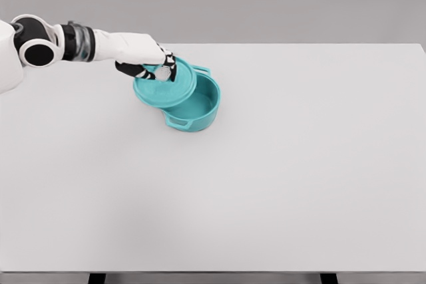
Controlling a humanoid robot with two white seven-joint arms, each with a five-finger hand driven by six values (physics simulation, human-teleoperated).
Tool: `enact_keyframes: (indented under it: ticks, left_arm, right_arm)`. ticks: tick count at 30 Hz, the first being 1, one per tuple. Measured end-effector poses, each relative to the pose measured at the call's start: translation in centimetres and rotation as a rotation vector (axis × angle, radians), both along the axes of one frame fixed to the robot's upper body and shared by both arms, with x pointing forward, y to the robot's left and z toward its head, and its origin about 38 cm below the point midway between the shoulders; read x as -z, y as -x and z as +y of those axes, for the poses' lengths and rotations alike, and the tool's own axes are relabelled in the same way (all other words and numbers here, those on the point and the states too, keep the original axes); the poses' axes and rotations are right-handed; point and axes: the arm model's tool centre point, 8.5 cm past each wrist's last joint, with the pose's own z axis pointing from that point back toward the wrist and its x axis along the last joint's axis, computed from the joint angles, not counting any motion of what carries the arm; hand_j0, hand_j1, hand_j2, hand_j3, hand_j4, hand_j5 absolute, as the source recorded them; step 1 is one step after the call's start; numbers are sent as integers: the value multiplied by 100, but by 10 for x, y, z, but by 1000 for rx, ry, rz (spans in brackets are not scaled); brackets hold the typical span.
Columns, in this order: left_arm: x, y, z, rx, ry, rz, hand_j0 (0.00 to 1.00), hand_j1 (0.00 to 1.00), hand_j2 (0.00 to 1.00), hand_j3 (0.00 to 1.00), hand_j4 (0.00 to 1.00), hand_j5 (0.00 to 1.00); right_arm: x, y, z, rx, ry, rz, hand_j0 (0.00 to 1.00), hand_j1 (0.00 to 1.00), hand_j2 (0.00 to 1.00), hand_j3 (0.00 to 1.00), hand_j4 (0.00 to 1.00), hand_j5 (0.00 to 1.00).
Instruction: Open the lid of the pot with left arm
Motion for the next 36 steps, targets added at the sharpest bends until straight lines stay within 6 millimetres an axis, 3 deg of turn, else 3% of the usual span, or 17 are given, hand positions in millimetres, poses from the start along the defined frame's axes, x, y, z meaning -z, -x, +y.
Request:
enact_keyframes:
  ticks: [9,13,16,17,18,20,30,36]
  left_arm:
    - [-3,2,62,-113,-35,-9,53,53,53,53,53,53]
    - [-2,3,82,-154,-52,-8,53,53,53,53,53,53]
    - [11,6,91,-173,-62,15,56,56,56,56,56,56]
    - [12,6,92,-176,-63,16,68,68,68,68,68,68]
    - [12,6,93,-179,-63,17,87,87,87,87,87,87]
    - [12,6,94,-183,-62,19,100,100,100,100,100,100]
    - [5,3,96,-188,-56,6,100,100,100,100,100,100]
    - [-18,13,154,-309,-23,-35,100,100,100,100,100,100]
  right_arm:
    - [0,0,0,0,0,0,100,100,100,100,100,100]
    - [0,-1,0,0,0,-1,100,100,100,100,100,100]
    - [0,-1,0,-1,0,-1,100,100,100,100,100,100]
    - [0,-1,0,0,0,-1,100,100,100,100,100,100]
    - [0,0,0,0,0,0,100,100,100,100,100,100]
    - [0,0,0,0,0,0,100,100,100,100,100,100]
    - [0,-1,0,0,0,-1,100,100,100,100,100,100]
    - [0,0,0,0,0,0,100,100,100,100,100,100]
